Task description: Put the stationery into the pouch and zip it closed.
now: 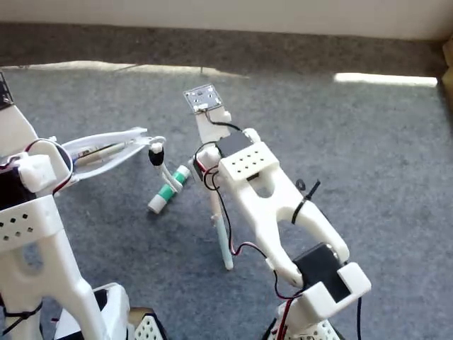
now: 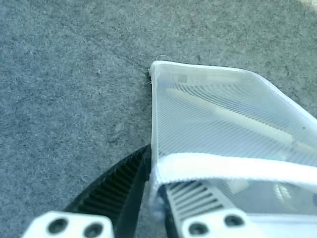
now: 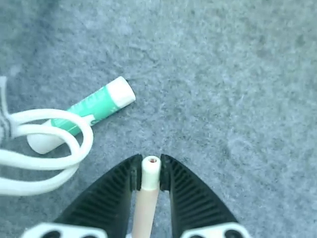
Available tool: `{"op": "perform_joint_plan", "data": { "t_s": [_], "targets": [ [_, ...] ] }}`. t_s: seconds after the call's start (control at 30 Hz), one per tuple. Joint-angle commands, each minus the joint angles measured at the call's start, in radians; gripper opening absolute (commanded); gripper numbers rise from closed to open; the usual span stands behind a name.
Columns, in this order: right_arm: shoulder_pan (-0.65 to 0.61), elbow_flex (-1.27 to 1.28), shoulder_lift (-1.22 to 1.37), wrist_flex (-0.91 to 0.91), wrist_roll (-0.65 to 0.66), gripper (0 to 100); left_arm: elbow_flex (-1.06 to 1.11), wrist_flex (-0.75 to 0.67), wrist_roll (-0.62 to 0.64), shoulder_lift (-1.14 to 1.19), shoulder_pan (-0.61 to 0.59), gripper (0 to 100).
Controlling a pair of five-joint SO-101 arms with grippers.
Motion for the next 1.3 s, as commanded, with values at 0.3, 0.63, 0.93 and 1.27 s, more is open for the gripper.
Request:
{"op": "perform_joint_plan", "data": {
  "t_s": [0.3,0.63,0.93,1.27],
  "targets": [
    [-0.031,0.094,-0.303,-0.001,-0.069,0.5,0.005,-0.020,0.006,0.004,0.016,1],
    [-0.033,0.133,-0.450,0.002,-0.097,0.5,0.005,-0.020,0.008,0.005,0.016,1],
    [-0.033,0.335,-0.697,-0.150,-0.170,0.5,0.005,-0.020,0.008,0.005,0.016,1],
    [-0.033,0.730,-0.987,-0.584,-0.173,0.5,0.005,-0.020,0.008,0.005,0.016,1]
  ]
}}
